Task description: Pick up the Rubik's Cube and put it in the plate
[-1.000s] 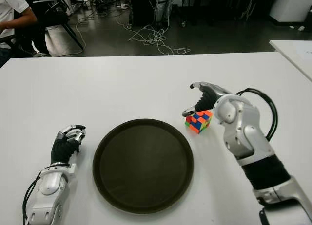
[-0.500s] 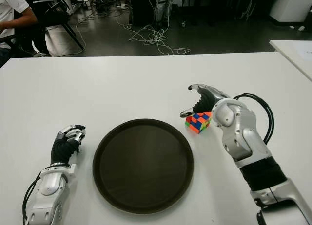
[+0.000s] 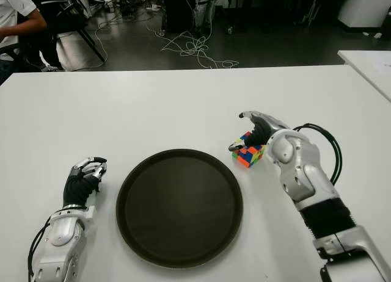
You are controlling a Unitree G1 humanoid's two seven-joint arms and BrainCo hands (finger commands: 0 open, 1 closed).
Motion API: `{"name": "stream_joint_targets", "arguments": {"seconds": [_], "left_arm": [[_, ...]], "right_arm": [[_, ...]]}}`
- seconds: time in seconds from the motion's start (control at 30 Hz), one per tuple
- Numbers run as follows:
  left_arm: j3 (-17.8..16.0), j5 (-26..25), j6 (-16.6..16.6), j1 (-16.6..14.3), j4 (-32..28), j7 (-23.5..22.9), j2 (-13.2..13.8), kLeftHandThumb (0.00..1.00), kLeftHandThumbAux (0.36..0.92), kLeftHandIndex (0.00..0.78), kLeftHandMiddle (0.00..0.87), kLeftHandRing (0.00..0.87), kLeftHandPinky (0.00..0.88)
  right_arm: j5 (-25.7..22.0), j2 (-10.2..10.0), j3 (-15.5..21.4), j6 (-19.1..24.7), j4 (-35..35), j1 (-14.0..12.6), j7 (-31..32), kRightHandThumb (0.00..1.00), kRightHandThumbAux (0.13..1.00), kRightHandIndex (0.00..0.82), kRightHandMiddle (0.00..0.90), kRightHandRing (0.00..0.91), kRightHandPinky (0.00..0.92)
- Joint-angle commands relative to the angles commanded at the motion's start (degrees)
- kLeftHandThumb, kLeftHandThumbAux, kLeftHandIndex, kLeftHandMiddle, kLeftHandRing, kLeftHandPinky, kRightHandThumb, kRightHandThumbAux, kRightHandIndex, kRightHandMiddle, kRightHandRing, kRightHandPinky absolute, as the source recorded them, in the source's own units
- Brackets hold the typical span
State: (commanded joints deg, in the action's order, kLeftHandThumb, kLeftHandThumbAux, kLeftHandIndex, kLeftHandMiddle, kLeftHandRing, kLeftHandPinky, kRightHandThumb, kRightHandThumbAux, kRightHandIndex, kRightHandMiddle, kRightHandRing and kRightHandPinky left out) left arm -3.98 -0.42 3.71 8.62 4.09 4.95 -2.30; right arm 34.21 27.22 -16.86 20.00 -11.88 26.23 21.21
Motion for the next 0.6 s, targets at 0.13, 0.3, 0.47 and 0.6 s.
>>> {"name": "stream_joint_targets", "arguments": {"seconds": [0.13,0.3,0.47,0.6], "left_arm": [[-0.03,0.05,-0.03,-0.08,0.28,-0.24,0.32,0.709,0.704,0.444,0.805,0.814,0.806],[0.03,-0.18,-0.12,0.05,0.12,-0.49,0.39,0.709,0.705,0.443,0.806,0.813,0.804],[0.13,-0.08,-0.31,0.14,0.03,-0.56,0.46,0.708,0.705,0.444,0.811,0.819,0.812],[0.07,0.02,-1.01,0.01,0.43,-0.27,0.34,0.709,0.704,0.444,0.812,0.821,0.815]], "right_arm": [[0.70,-0.27,-0.65,0.15,-2.41,1.58,-0.20,0.000,0.645,0.000,0.000,0.000,0.000],[0.91,-0.15,-1.06,-0.09,-3.58,2.41,-0.31,0.000,0.647,0.000,0.000,0.000,0.000],[1.23,-0.02,-1.43,0.01,-4.48,3.21,-0.21,0.000,0.678,0.000,0.000,0.000,0.000],[1.51,-0.02,-1.58,-0.41,-5.78,3.70,-0.81,0.000,0.688,0.000,0.000,0.000,0.000]]}}
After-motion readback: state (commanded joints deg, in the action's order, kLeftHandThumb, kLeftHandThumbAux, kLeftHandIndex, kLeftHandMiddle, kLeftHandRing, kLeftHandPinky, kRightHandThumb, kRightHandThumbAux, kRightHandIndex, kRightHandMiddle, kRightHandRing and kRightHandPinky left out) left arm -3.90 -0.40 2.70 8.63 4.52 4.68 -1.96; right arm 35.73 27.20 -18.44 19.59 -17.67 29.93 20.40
